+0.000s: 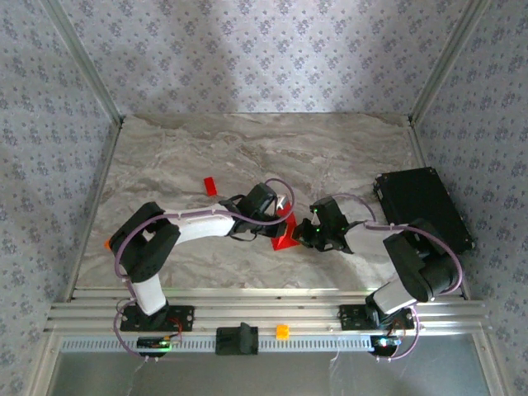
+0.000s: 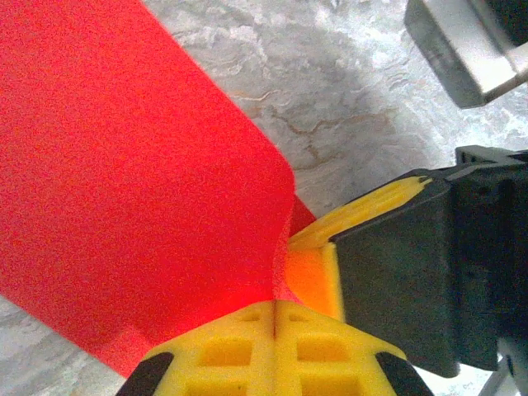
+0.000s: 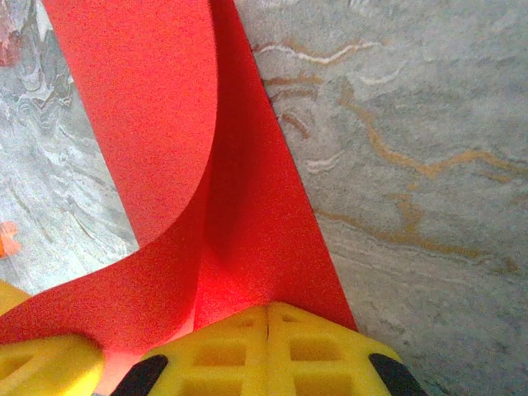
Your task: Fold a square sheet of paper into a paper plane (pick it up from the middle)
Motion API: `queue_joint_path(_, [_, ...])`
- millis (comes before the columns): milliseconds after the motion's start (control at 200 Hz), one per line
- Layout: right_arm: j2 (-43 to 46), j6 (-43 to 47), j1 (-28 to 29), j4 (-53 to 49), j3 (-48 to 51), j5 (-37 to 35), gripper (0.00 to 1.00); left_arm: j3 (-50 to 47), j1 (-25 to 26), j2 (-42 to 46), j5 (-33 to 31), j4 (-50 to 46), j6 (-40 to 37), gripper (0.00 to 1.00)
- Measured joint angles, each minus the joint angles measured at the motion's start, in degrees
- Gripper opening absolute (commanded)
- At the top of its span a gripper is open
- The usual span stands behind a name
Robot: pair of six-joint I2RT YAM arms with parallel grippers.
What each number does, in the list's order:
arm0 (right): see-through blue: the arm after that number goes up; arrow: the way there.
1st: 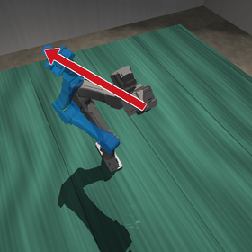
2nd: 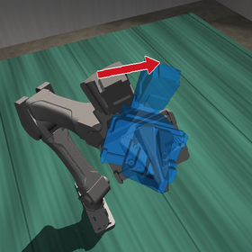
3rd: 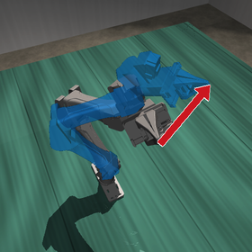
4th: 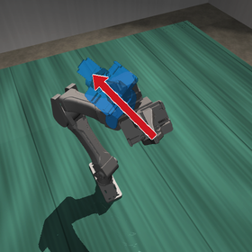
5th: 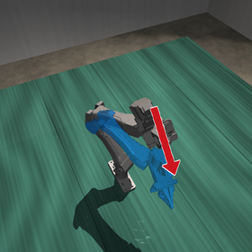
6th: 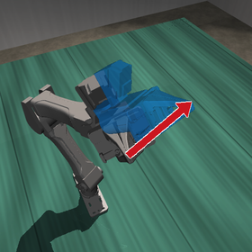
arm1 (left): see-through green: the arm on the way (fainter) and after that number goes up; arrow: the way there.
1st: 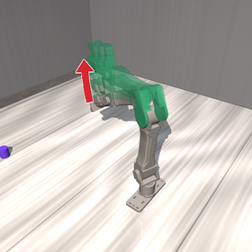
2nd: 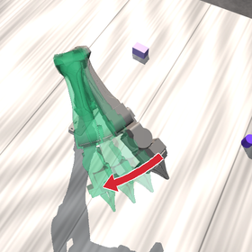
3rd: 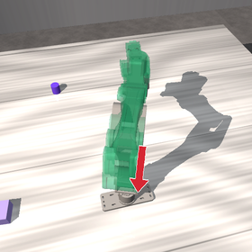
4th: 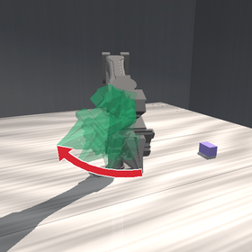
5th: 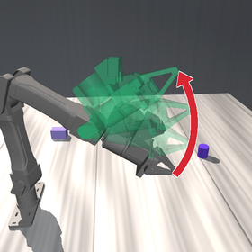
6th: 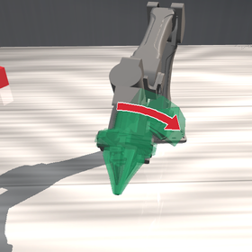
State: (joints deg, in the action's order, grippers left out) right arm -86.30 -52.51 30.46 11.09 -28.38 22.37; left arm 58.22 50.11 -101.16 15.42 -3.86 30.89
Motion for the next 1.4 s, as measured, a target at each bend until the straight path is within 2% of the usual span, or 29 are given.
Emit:
queue_joint_path(290, [0.07, -0.02, 0.0, -0.02, 0.0, -0.09, 0.06, -0.31, -2.12, 0.0, -0.07, -0.74, -1.55, 0.01])
queue_joint_path(1399, [0.44, -0.02, 0.0, -0.79, -0.02, -0.09, 0.06, -0.31, -2.12, -1.84, -5.7, -2.12, -4.55, 0.02])
